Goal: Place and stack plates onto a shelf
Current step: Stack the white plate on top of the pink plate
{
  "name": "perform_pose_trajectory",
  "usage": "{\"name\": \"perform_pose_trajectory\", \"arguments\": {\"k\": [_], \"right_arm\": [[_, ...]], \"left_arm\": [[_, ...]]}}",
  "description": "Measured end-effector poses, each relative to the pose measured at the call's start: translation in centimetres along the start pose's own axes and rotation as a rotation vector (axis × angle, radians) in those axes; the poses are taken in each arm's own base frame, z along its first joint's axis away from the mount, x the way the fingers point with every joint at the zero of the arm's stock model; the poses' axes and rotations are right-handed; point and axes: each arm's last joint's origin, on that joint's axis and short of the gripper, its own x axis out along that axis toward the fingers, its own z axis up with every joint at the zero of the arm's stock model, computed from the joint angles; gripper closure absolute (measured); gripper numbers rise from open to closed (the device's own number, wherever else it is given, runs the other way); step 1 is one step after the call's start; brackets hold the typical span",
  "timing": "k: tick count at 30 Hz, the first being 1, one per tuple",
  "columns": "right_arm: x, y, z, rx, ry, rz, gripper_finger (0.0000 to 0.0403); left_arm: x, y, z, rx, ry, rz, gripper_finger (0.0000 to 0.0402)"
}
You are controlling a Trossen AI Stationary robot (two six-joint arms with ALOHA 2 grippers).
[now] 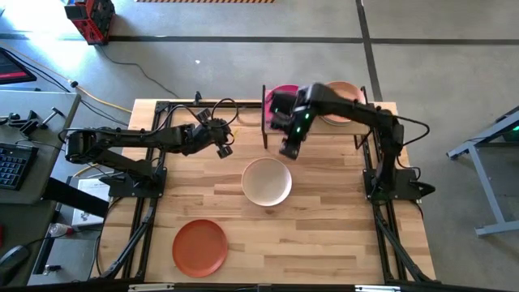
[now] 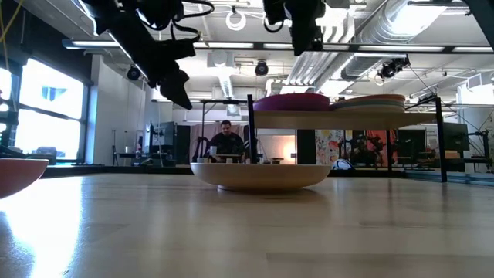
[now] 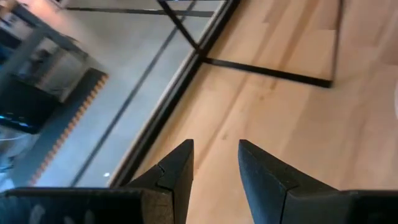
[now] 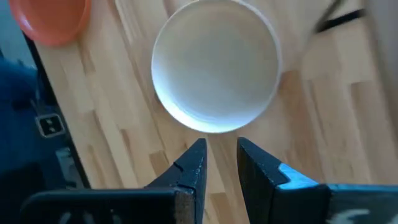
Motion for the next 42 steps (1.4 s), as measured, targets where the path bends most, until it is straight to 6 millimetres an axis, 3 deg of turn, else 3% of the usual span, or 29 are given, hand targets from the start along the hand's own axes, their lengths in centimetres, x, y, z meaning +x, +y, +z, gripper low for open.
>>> {"name": "perform_pose_trajectory", "arguments": {"k": [7,16,32,42], "right_arm": [[3.7,3.7,-0.7,-0.124,0.046,-0.031,0.0336],[7.0,6.7,-2.0,-0.272,0.099,-0.015,0.0336],[14.2,9.5,-5.0,-0.533,0.121,-0.080,0.0336],[17.7,9.4,-6.7,-0.610,0.110,-0.185,0.0309]], "left_arm": [[0.0,-0.4,-0.5,-0.093,0.045,-0.125,0.0284],[-0.1,-0.9,-0.7,-0.316,0.094,-0.268,0.0284],[-0.3,-1.3,-0.7,-0.654,0.183,-0.412,0.0284],[-0.3,-1.3,-0.7,-0.680,0.188,-0.410,0.0284]]}}
